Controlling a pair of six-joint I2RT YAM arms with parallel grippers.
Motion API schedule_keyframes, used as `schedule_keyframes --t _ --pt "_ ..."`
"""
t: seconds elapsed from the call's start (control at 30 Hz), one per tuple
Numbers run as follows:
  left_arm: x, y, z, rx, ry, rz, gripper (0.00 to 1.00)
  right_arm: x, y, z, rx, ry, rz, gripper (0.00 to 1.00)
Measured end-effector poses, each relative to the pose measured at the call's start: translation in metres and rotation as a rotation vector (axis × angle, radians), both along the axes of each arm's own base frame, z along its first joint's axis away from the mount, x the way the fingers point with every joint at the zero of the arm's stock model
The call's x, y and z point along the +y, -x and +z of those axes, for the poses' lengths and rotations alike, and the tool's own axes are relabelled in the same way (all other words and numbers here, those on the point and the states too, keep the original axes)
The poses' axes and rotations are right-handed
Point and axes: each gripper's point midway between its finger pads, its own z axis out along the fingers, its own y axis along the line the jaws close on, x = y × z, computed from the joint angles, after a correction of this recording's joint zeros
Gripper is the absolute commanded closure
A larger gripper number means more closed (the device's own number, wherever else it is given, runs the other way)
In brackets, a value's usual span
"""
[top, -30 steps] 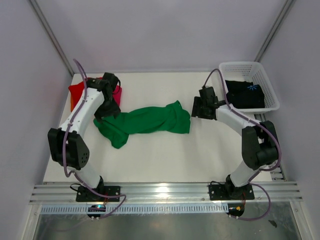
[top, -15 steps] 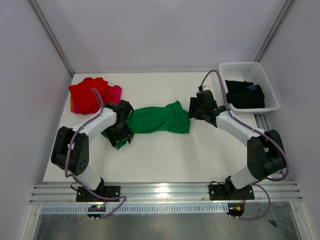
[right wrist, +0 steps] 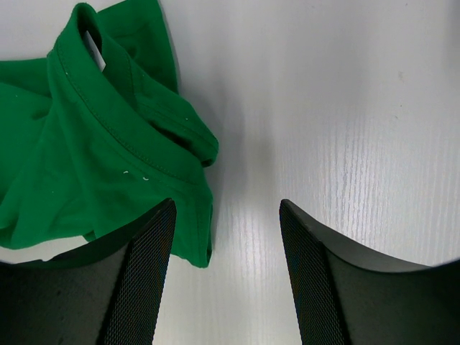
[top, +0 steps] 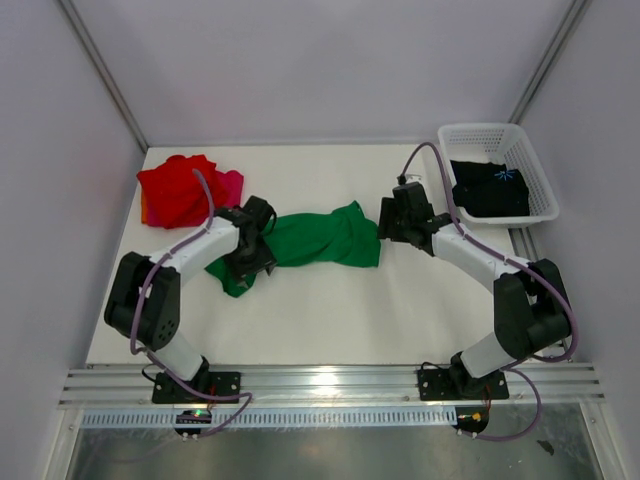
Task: Fold and stack the t-shirts
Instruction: Flatten out the tshirt
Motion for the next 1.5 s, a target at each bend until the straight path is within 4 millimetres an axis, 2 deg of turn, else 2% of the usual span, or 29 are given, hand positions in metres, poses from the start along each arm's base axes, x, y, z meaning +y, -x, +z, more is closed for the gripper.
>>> schedule_keyframes --t 0.2,0.33,0.57,0.77,1.0,1.13,1.27,1.5 --pt "0.023 -0.027 0.025 -0.077 -0.162 -0.028 0.35 -0.001 0.002 -0.003 0.006 0.004 0.000 0.36" --pt "0.037 -0.025 0.028 -0.075 -0.239 -0.032 0.35 -0.001 0.002 -0.004 0.008 0.004 0.000 0.36" --pt "0.045 -0.009 0.012 0.013 -0.280 -0.053 0.36 -0.001 0.002 -0.004 0.008 0.003 0.000 0.36" --pt "0.047 0.021 -0.013 0.125 -0.263 -0.096 0.37 -0.001 0.003 -0.005 0.012 0.000 -0.003 0.36" --pt "0.041 0.017 -0.025 0.185 -0.300 -0.272 0.38 -0.001 0.003 -0.010 0.026 0.004 -0.006 0.36" --pt "0.040 0.011 -0.021 0.176 -0.309 -0.338 0.39 -0.001 0.003 -0.011 0.028 0.005 -0.006 0.36" --pt "0.041 0.006 -0.019 0.163 -0.319 -0.379 0.49 -0.001 0.003 -0.011 0.028 0.007 -0.008 0.36" --pt "0.046 0.002 -0.023 0.171 -0.349 -0.437 0.51 -0.002 0.003 -0.013 0.033 0.013 -0.010 0.36"
